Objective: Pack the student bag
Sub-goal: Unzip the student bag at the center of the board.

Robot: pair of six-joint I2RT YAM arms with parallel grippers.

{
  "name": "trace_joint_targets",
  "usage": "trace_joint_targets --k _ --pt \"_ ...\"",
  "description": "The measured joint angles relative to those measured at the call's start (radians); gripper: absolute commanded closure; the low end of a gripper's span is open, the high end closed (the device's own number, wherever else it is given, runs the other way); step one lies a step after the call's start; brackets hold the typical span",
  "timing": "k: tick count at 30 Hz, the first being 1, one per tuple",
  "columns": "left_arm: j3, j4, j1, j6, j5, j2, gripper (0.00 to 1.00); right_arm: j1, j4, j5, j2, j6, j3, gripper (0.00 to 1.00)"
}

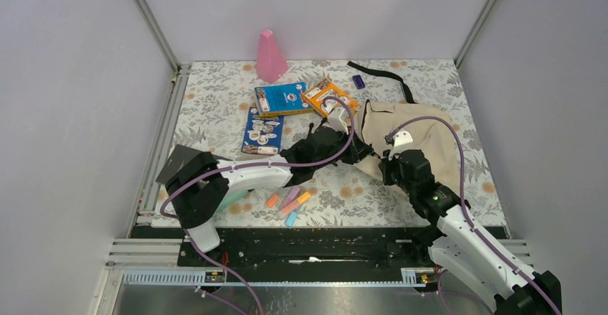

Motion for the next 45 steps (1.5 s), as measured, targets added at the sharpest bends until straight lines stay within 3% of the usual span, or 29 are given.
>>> trace_joint_targets --k 17,32,45 --pt "0.055 -0.108 -0.007 0.018 -0.152 -0.042 1.0 0.003 -0.081 0.073 -0.129 0.033 0.032 1.0" --pt "0.1 -0.143 0.017 0.051 -0.106 -0.042 1.0 0.008 -0.094 0.113 -0.27 0.074 0.009 1.0" --pt "0.142 -0.161 0.103 0.129 -0.039 -0.042 1.0 0.008 -0.132 0.152 -0.328 0.117 0.002 1.0"
